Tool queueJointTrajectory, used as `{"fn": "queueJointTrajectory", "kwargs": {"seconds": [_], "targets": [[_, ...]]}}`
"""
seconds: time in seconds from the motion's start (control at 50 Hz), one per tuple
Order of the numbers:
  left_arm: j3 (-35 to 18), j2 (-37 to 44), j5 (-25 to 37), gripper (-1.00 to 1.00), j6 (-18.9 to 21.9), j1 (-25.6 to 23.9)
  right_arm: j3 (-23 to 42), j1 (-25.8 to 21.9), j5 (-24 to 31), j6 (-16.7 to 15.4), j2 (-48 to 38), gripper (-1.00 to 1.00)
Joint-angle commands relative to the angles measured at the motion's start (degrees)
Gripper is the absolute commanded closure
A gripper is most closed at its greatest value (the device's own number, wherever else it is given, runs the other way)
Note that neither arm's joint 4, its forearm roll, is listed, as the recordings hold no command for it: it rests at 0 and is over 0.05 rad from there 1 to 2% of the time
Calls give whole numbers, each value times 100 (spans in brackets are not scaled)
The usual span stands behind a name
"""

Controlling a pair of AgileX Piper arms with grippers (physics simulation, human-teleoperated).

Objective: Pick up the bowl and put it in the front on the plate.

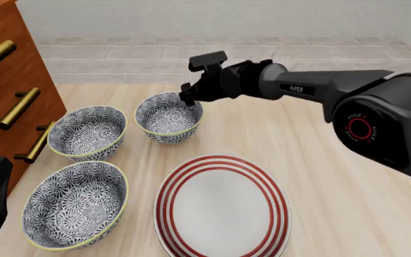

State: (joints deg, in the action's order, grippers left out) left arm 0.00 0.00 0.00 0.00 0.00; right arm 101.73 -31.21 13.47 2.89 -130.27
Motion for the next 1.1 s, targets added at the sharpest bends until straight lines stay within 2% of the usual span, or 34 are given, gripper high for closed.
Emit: {"fn": "queueJointTrajectory", "kwargs": {"seconds": [0.02, 1.1], "targets": [[0, 0, 0, -100, 0, 0, 35, 9, -27, 52, -134, -100], [0, 0, 0, -100, 0, 0, 483, -91, 96, 503, -771, -100]]}}
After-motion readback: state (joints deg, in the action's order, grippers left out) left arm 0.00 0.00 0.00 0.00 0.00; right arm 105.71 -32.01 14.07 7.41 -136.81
